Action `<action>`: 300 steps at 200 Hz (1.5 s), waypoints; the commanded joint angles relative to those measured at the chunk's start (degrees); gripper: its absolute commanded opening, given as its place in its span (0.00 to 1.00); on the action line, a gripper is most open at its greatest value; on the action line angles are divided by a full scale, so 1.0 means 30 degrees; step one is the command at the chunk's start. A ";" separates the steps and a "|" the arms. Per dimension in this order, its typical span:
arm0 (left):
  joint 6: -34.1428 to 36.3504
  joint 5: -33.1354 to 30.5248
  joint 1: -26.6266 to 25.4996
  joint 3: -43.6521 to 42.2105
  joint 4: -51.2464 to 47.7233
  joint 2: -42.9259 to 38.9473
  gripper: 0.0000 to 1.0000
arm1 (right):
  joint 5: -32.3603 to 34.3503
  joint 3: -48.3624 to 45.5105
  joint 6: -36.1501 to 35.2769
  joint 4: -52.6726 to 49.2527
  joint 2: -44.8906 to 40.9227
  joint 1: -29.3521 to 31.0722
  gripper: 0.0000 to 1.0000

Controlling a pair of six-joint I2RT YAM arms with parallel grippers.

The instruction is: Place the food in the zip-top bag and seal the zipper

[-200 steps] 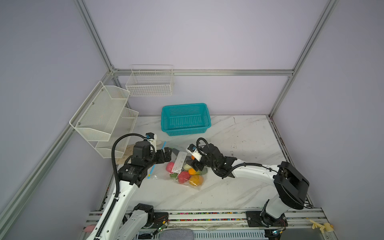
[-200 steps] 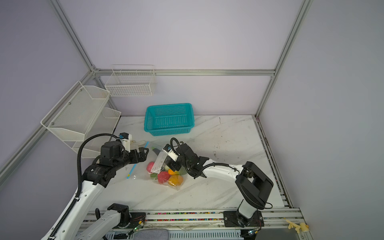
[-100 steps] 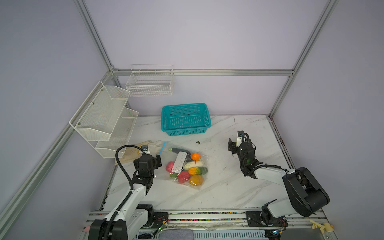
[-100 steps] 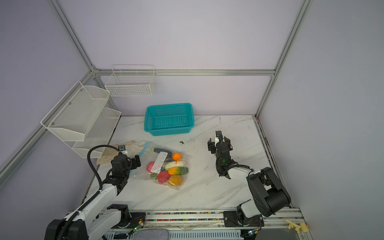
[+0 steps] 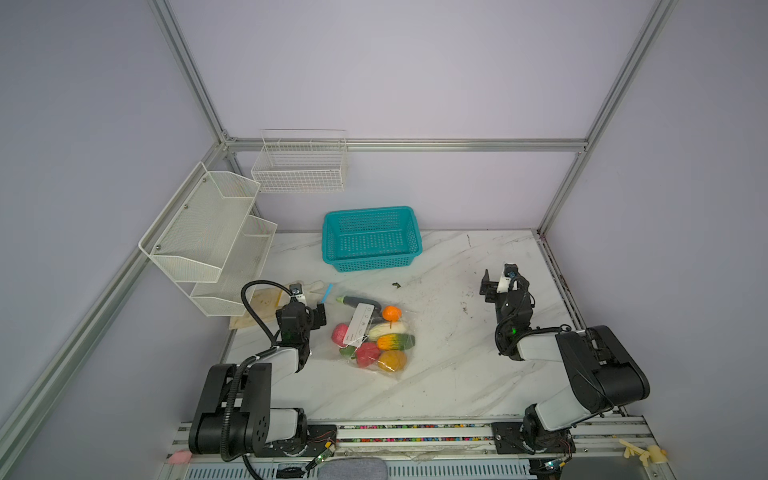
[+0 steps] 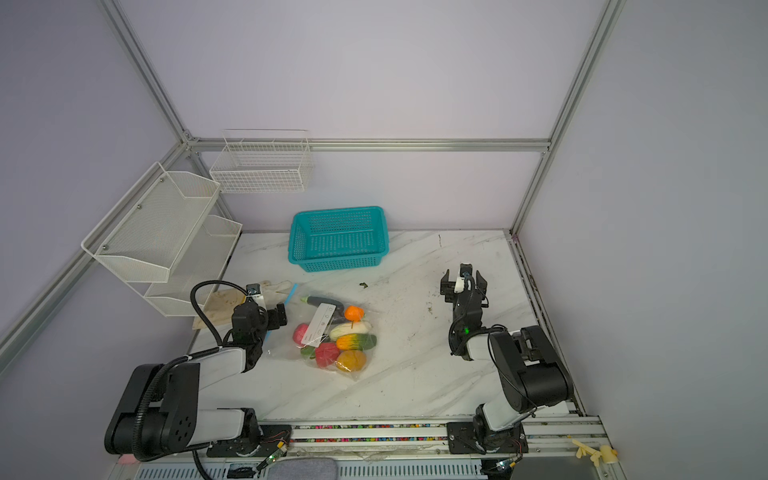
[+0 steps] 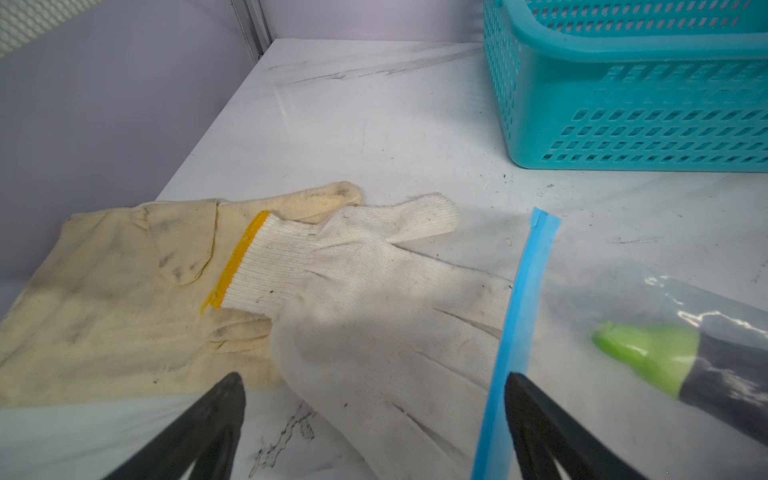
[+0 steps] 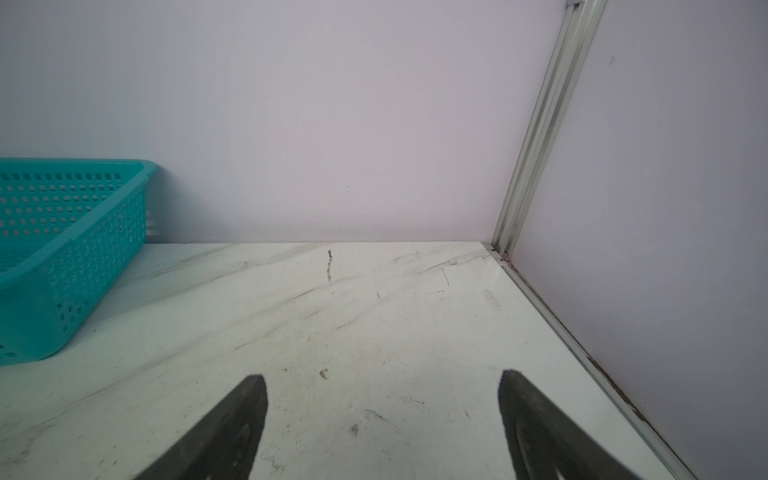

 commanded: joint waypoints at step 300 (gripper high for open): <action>0.0442 0.2231 0.1002 -0.0106 0.9035 0.4190 1.00 | -0.2692 0.0910 0.2533 0.2580 0.4453 -0.2423 0.97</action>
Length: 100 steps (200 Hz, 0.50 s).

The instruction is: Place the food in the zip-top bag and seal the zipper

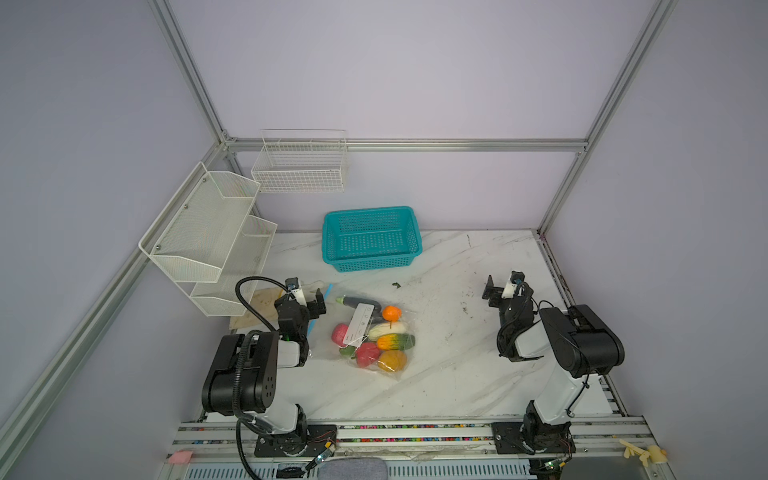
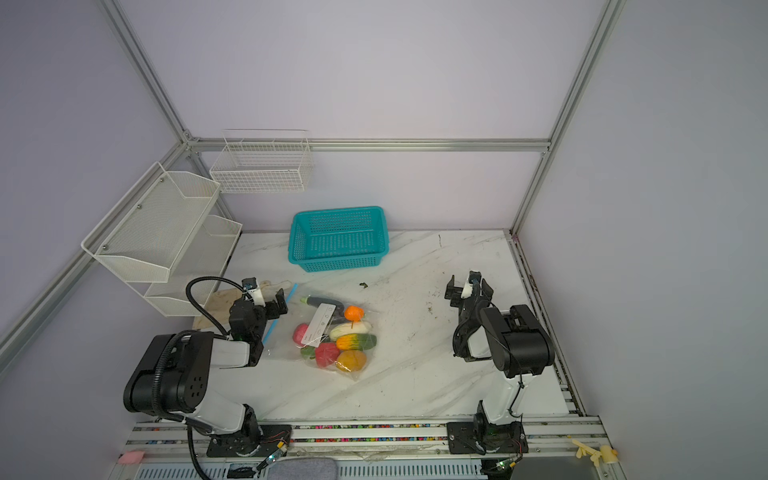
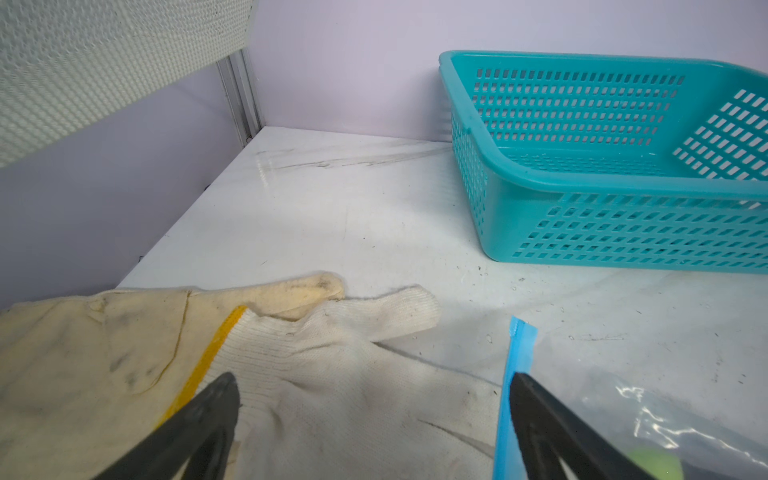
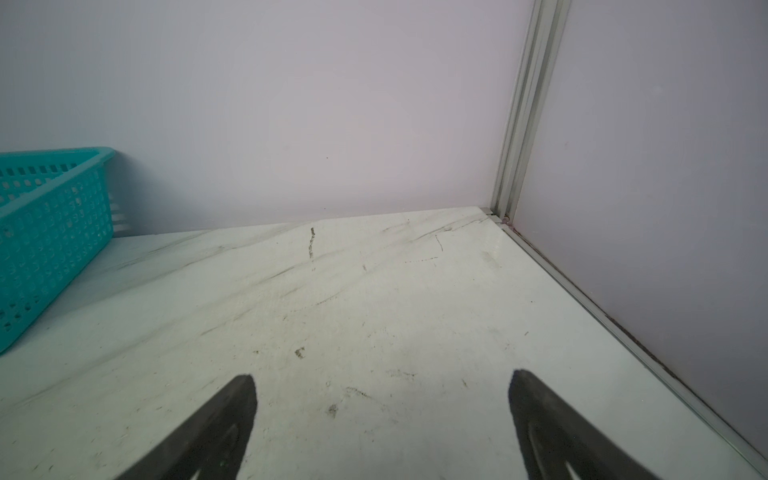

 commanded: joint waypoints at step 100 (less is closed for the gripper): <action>0.0640 0.0342 0.0048 0.0015 0.1024 0.0206 1.00 | -0.1836 0.1387 0.0383 -0.2093 0.0004 -0.0405 0.97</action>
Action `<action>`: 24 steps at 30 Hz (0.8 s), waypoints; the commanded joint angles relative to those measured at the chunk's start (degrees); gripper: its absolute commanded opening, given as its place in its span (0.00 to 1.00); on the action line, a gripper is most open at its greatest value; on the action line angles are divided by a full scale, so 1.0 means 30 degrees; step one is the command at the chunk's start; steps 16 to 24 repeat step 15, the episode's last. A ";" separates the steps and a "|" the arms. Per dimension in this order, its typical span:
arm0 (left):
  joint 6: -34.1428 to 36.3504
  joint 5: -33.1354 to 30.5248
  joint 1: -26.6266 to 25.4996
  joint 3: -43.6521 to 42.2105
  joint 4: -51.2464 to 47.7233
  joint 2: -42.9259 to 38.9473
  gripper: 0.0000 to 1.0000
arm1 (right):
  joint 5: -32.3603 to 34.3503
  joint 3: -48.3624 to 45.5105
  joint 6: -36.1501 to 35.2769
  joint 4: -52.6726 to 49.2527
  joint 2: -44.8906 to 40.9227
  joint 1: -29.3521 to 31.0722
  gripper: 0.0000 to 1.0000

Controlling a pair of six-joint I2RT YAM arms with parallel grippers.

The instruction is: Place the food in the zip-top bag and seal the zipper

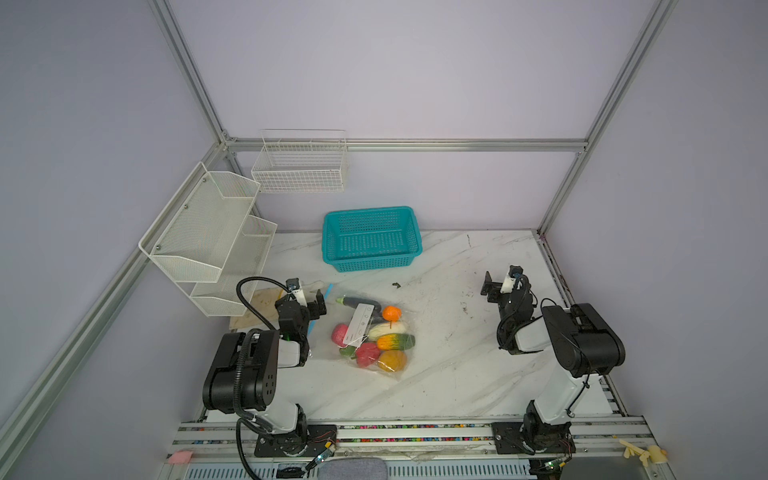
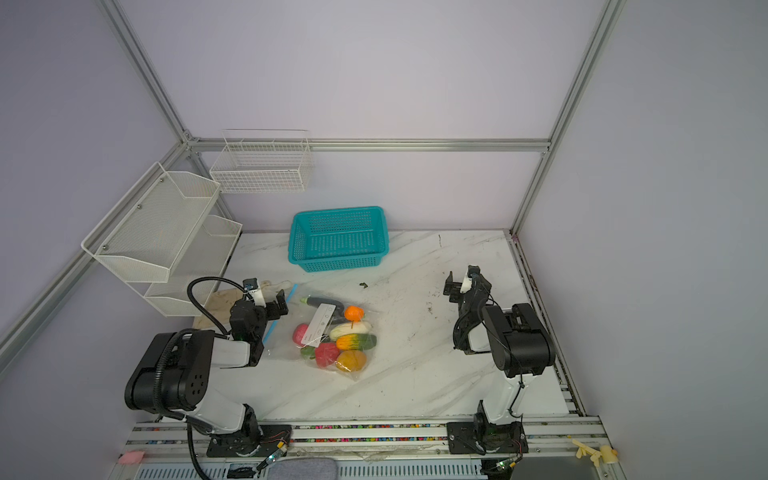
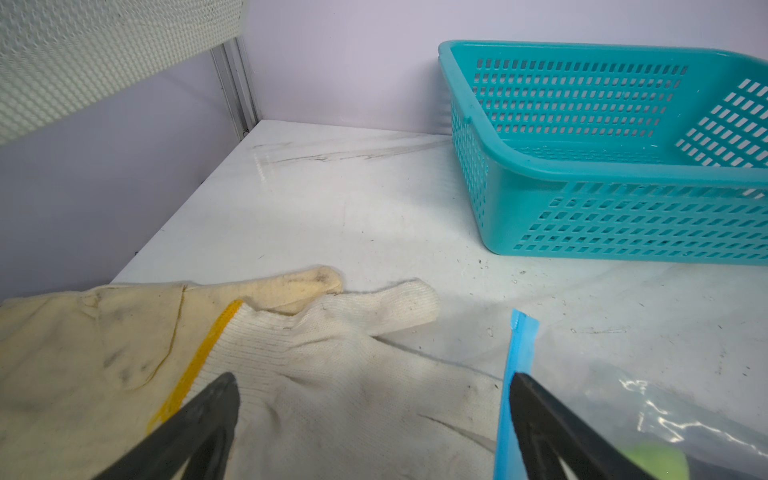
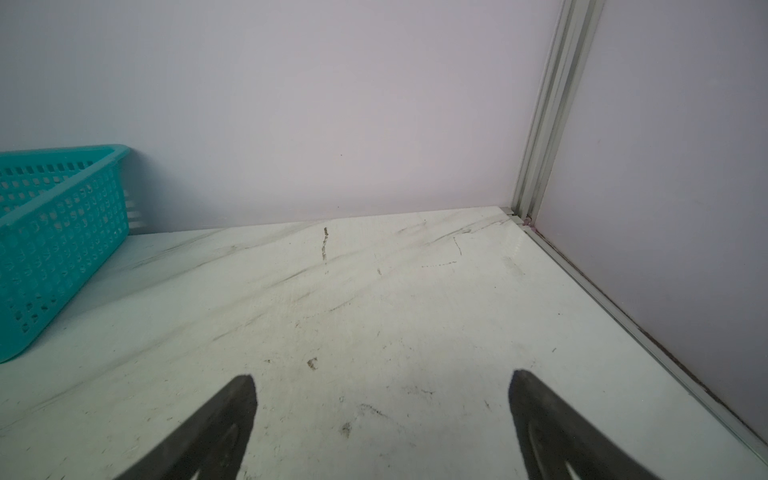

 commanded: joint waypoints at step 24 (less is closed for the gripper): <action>0.0582 0.0214 0.0040 -0.0105 0.1057 -0.0188 1.00 | -0.1078 0.0477 0.0331 -0.0560 -0.0038 -0.0336 0.97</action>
